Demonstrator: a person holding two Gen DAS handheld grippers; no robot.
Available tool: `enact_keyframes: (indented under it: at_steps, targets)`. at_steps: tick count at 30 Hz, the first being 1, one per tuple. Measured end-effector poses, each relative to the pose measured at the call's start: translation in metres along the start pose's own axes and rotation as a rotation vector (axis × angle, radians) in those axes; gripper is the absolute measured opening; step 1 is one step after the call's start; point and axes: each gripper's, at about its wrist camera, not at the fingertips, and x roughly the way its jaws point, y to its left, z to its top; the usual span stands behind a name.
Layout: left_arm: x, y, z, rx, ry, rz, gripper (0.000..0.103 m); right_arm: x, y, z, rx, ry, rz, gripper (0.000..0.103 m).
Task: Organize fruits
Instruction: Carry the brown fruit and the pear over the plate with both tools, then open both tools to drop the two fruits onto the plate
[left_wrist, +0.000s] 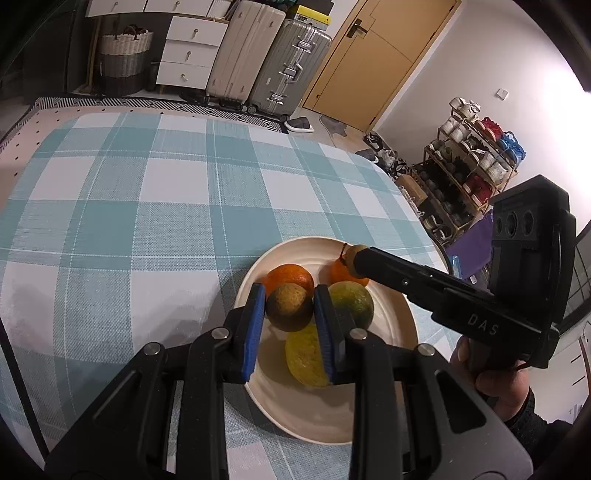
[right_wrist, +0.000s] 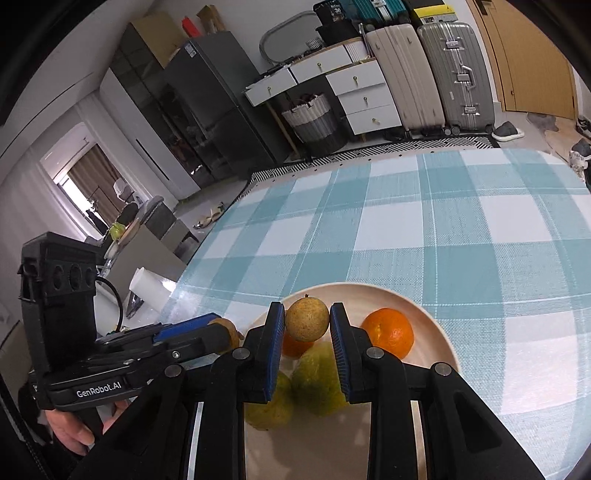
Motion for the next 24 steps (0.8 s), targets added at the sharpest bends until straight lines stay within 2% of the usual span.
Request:
enact_keyframes:
  at_steps: [11, 13, 14, 15, 21, 24]
  targets:
    - [0.014, 0.002, -0.001, 0.016, 0.017, -0.018, 0.024, 0.015, 0.006, -0.001, -0.033, 0.005, -0.059, 0.026]
    - [0.016, -0.001, 0.0, 0.028, 0.024, -0.019, 0.025, 0.015, 0.009, -0.001, -0.046, -0.001, -0.073, 0.033]
    - [0.016, -0.002, 0.001, 0.033, 0.024, -0.016, 0.027, 0.013, 0.009, -0.002, -0.045, -0.007, -0.069, 0.041]
    - [0.015, -0.002, 0.001, 0.033, 0.02, -0.009, 0.028, 0.012, 0.009, -0.002, -0.042, -0.013, -0.061, 0.043]
    - [-0.001, -0.003, 0.002, 0.027, -0.018, -0.005, 0.034, -0.006, 0.009, 0.0, -0.037, -0.065, -0.063, 0.049]
    - [-0.012, -0.003, 0.0, 0.015, -0.037, 0.012, 0.046, -0.017, 0.007, 0.0, -0.015, -0.08, -0.053, 0.05]
